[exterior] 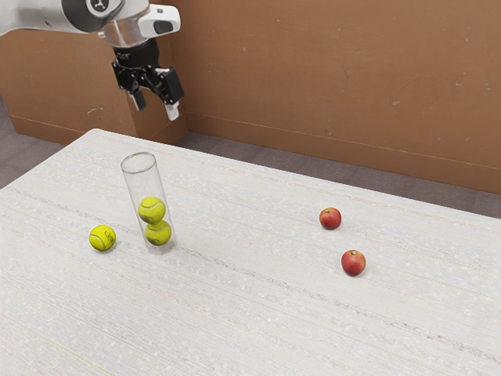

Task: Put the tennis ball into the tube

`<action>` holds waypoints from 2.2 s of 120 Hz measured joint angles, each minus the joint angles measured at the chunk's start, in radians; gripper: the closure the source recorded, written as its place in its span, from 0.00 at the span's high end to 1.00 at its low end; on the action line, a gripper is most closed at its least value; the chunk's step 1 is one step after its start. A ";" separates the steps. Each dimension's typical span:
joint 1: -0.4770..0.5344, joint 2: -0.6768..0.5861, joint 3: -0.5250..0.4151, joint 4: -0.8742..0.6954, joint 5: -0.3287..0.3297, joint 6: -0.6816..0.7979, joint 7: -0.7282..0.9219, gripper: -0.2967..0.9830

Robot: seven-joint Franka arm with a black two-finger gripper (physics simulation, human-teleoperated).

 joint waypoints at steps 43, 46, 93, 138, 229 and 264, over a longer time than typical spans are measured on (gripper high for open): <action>0.111 -0.186 0.000 -0.345 0.004 0.038 0.016 0.75; 0.148 -0.192 0.000 -0.383 0.003 0.050 0.016 0.75; 0.275 -0.159 0.020 -0.602 -0.002 0.219 -0.006 0.75; 0.346 0.065 0.023 -0.622 -0.064 0.406 -0.013 0.75; 0.432 0.375 0.023 -0.400 -0.175 0.508 0.058 0.75; 0.443 0.427 0.023 -0.384 -0.209 0.515 0.093 0.75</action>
